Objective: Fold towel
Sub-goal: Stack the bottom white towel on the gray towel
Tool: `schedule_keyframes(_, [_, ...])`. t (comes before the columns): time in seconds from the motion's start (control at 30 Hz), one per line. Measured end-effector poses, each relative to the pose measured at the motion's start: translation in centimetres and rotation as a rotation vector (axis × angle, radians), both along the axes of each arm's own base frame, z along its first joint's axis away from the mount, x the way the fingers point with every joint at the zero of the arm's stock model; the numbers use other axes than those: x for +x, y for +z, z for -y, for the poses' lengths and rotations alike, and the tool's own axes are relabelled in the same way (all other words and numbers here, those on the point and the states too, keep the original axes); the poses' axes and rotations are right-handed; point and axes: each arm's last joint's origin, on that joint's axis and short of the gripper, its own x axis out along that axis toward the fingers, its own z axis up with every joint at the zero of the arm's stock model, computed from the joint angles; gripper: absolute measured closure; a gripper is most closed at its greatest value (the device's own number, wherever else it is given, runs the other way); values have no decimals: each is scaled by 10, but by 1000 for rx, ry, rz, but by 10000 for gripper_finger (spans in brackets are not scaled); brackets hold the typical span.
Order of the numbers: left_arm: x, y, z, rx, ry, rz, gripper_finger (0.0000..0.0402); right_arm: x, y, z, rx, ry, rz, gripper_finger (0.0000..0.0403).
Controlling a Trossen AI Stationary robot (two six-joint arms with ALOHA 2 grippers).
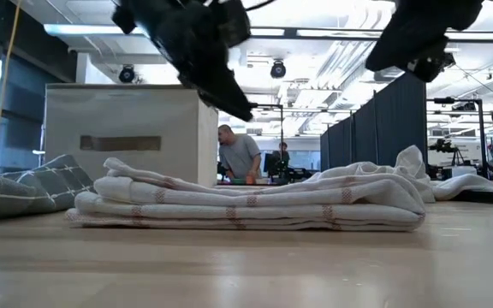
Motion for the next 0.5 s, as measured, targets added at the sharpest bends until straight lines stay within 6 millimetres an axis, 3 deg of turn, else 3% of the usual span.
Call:
schedule_keyframes(0.27, [25,-45,-12,23,56,-15,180,-3,-1,-4,-1,-36,0,403])
schedule_keyframes(0.5, [34,-86,-16,36,63,-90,163,-4,-1,-4,9,-26,-8,403])
